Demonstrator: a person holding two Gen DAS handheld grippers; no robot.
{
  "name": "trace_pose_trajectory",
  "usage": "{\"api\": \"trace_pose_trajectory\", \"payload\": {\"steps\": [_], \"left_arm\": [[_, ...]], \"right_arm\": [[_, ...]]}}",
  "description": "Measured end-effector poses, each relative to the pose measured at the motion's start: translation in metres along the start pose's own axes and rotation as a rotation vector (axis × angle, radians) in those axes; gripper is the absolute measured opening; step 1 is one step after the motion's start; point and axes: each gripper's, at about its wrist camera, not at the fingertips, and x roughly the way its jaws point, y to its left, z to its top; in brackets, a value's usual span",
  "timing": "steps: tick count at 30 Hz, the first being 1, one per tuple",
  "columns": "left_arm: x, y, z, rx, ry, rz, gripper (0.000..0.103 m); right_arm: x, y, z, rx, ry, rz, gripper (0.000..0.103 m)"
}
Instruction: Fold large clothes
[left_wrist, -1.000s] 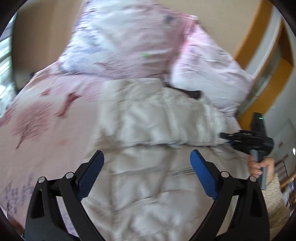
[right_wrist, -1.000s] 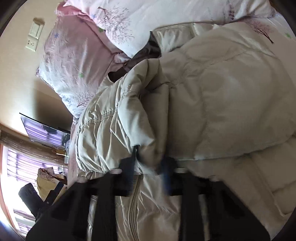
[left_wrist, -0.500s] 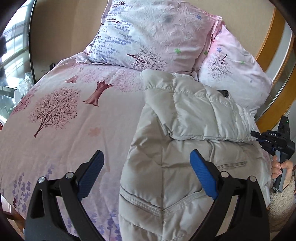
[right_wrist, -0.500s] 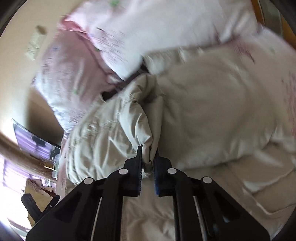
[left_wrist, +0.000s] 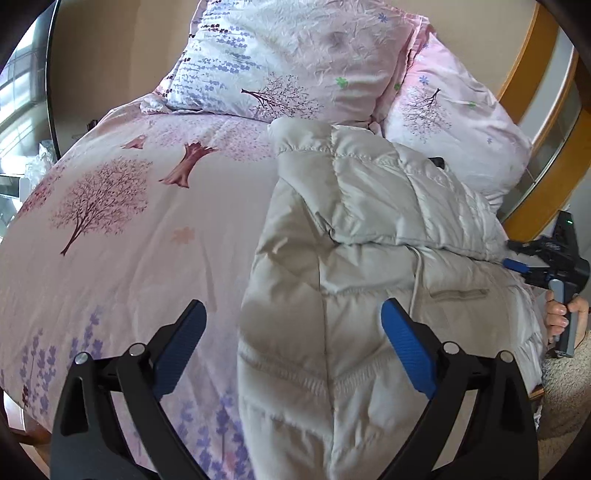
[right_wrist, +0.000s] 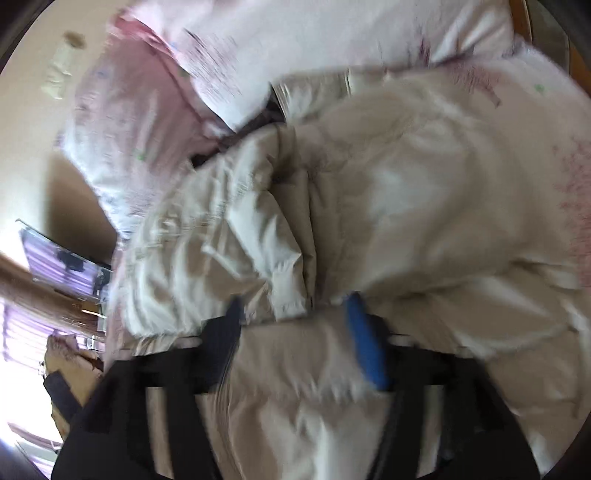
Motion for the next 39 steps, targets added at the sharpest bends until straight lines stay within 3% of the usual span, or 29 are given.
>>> {"api": "trace_pose_trajectory", "payload": {"steps": [3,8,13,17,19,23,28,39], "left_arm": [[-0.011,0.006,-0.009,-0.002,0.012,-0.038,0.095],[-0.026,0.013,-0.029,0.007,0.036,-0.094,0.091],[-0.036,0.026,-0.054,-0.075,0.062,-0.218,0.089],[-0.033,0.033,-0.072,-0.140,0.096,-0.264,0.078],[-0.031,0.036,-0.080,-0.171,0.115,-0.287,0.074],[-0.033,0.039,-0.090,-0.224,0.110,-0.351,0.071],[-0.030,0.040,-0.099,-0.273,0.129,-0.415,0.057],[-0.024,0.036,-0.112,-0.351,0.139,-0.515,0.054]], "right_arm": [[-0.044,-0.024,-0.013,-0.012,-0.044,0.017,0.078],[-0.096,-0.089,-0.042,0.051,-0.081,-0.079,0.078],[-0.124,-0.144,-0.083,0.156,-0.070,-0.062,0.076],[-0.126,-0.169,-0.104,0.235,-0.063,-0.069,0.071],[-0.122,-0.178,-0.111,0.270,-0.042,-0.033,0.063],[-0.112,-0.186,-0.116,0.285,-0.006,0.033,0.063],[-0.100,-0.189,-0.122,0.304,0.041,0.122,0.059],[-0.092,-0.191,-0.137,0.339,0.084,0.321,0.058]]}}
